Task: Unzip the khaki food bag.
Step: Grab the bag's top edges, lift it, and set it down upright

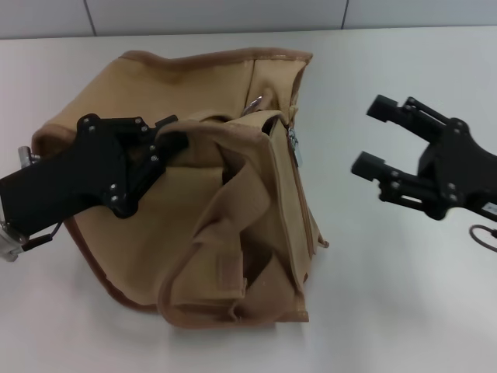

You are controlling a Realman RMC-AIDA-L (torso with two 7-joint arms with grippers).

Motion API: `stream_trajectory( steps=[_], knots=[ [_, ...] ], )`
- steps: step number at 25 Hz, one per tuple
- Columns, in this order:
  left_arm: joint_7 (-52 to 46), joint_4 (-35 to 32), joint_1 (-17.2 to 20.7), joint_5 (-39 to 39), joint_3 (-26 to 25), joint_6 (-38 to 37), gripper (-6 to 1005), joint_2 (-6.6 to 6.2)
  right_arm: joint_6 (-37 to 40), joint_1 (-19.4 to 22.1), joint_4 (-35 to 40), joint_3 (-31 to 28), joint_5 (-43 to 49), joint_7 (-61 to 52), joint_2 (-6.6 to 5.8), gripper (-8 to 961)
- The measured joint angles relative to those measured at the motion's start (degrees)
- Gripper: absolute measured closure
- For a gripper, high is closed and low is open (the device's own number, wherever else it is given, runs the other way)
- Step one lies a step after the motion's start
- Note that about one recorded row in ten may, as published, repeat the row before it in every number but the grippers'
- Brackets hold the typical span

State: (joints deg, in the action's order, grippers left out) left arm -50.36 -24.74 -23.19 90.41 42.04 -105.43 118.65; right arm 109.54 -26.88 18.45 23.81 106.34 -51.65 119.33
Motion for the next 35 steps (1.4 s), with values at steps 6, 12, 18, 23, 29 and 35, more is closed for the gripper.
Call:
stream_trajectory(
  steps=[6, 12, 18, 23, 29, 35],
  knots=[
    [0.0, 0.04, -0.07, -0.3, -0.01, -0.13, 940, 0.0, -4.13, -2.46, -2.08, 2.55, 0.6, 1.61, 0.08, 130],
    [0.0, 0.04, -0.12, -0.33, -0.03, -0.26, 940, 0.0, -7.73, -3.92, -4.19, 4.81, 0.62, 2.64, 0.19, 134],
    [0.01, 0.04, -0.28, -0.32, -0.03, -0.49, 940, 0.01, -9.84, -5.63, -6.17, 6.42, 0.65, 2.9, 0.2, 364],
    [0.0, 0.08, -0.25, -0.32, -0.03, -0.77, 940, 0.08, -10.48, -6.27, -6.87, 7.37, 0.69, 2.92, 0.27, 551],
    [0.27, 0.22, -0.12, -0.33, -0.03, -0.84, 939, 0.09, -10.58, -6.38, -7.43, 7.64, 0.71, 2.95, 0.29, 693],
    [0.61, 0.84, -0.6, -0.32, -0.03, -0.91, 939, 0.09, -10.54, -6.42, -7.75, 8.94, 0.71, 3.21, 0.28, 829]
  ],
)
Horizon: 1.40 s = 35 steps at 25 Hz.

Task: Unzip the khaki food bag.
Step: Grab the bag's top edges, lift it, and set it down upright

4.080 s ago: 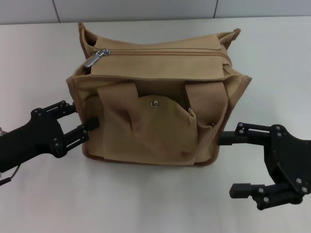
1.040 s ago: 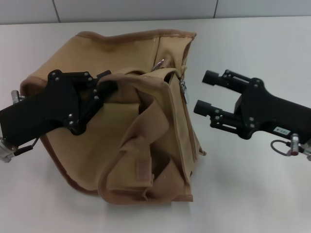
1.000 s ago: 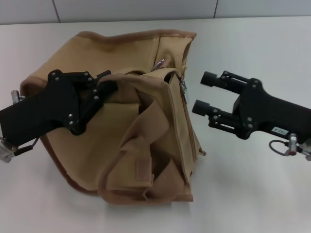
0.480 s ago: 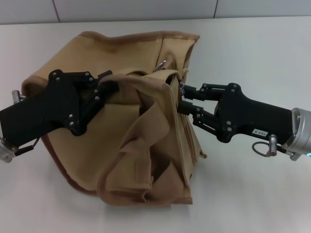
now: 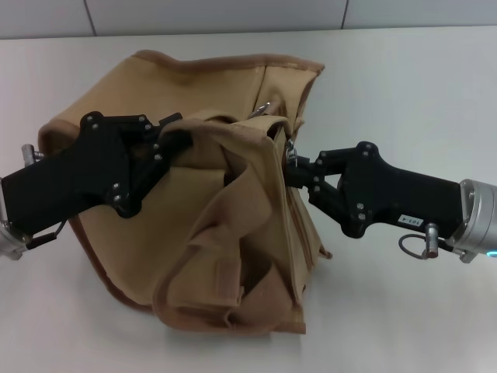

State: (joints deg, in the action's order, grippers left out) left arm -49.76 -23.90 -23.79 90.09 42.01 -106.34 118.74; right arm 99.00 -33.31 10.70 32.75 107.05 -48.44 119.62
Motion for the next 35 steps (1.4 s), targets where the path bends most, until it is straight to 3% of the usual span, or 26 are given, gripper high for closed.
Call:
stream_trajectory(
  steps=[12, 35],
  knots=[
    [0.12, 0.08, 0.17, -0.05, 0.0, -0.02, 939, 0.0, 1.58, -0.09, -0.05, 1.75, -0.02, 1.26, 0.0, 936],
    [0.72, 0.7, 0.39, -0.89, -0.7, -0.01, 938, -0.07, 2.0, 0.47, 0.25, 1.7, -0.11, 1.24, -0.12, 948]
  ],
)
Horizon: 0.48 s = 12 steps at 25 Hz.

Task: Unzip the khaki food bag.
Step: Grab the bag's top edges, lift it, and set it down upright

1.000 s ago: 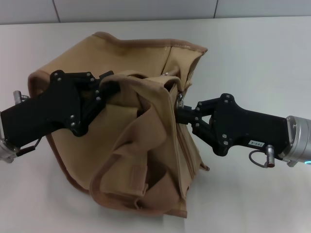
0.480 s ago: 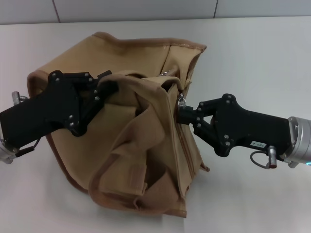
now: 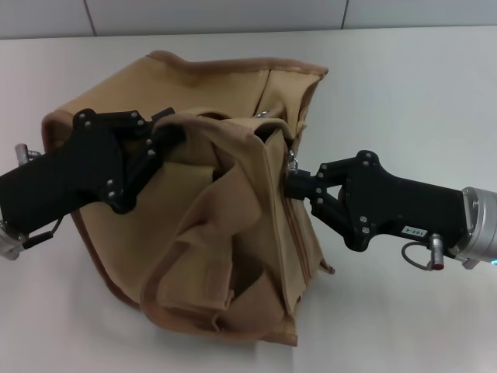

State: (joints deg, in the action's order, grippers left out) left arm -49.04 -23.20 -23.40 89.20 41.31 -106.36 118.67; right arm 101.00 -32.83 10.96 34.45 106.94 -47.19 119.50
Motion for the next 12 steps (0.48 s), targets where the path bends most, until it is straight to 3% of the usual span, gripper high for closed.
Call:
stream_trajectory(
  steps=[12],
  knots=[
    [-0.15, 0.0, 0.03, -1.13, 0.0, -1.02, 938, -0.15, -0.38, 0.15, 0.03, 0.01, 0.09, 0.0, -0.06, 950]
  ],
)
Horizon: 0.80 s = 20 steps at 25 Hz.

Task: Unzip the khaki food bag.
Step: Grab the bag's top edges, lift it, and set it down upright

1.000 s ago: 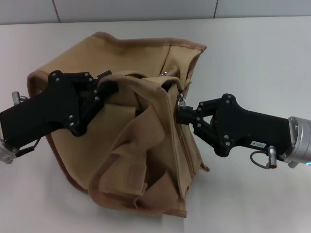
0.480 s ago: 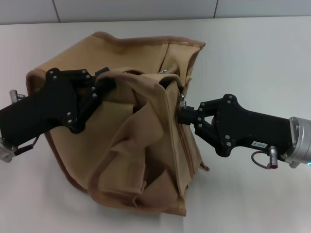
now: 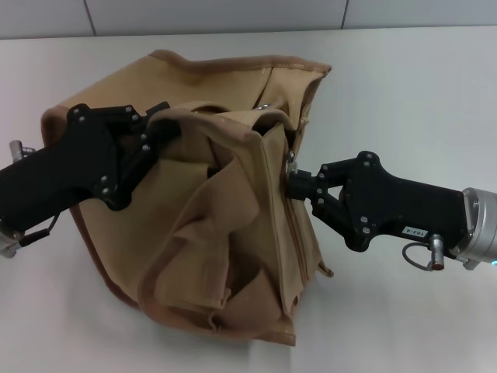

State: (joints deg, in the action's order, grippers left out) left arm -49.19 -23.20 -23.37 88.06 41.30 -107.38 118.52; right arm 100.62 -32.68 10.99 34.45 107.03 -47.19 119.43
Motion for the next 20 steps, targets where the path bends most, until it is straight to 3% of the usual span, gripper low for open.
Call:
stream_trajectory(
  steps=[20],
  knots=[
    [-0.45, 0.0, 1.21, -2.98, -0.83, -1.3, 937, -0.14, -0.26, 0.57, 0.08, 0.7, 0.1, 0.64, -0.09, 952]
  ],
)
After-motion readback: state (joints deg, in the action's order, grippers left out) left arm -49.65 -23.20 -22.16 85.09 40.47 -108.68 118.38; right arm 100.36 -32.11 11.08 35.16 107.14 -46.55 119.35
